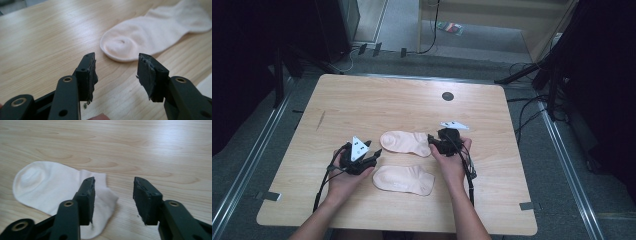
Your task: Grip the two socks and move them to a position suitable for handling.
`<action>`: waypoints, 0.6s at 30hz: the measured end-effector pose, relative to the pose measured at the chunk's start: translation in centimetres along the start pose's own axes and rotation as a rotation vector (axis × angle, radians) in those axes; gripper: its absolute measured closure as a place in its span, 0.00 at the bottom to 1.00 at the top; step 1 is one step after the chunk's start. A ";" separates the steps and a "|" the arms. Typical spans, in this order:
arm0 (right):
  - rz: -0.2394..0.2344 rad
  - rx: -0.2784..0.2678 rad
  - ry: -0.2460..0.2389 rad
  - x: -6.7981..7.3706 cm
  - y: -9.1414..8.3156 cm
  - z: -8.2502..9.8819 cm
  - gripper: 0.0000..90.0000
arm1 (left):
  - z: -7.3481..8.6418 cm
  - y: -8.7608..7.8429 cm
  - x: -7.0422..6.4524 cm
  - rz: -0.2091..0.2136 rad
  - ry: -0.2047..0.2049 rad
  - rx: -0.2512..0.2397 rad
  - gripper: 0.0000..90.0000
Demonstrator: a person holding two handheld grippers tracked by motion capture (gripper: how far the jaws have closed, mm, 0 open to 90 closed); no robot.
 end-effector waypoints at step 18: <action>0.018 0.026 -0.049 0.4 1.2 1.9 0.69 | -3.0 5.3 2.6 0.027 -0.356 0.129 0.76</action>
Point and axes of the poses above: each handheld gripper's, and its own axes: y roughly forward along the jaws, z roughly out of its underside, x roughly to its left, the point moved 2 cm from there along y, roughly forward along the jaws, and after that the axes turned 1 degree about -y, right-handed, at the moved point
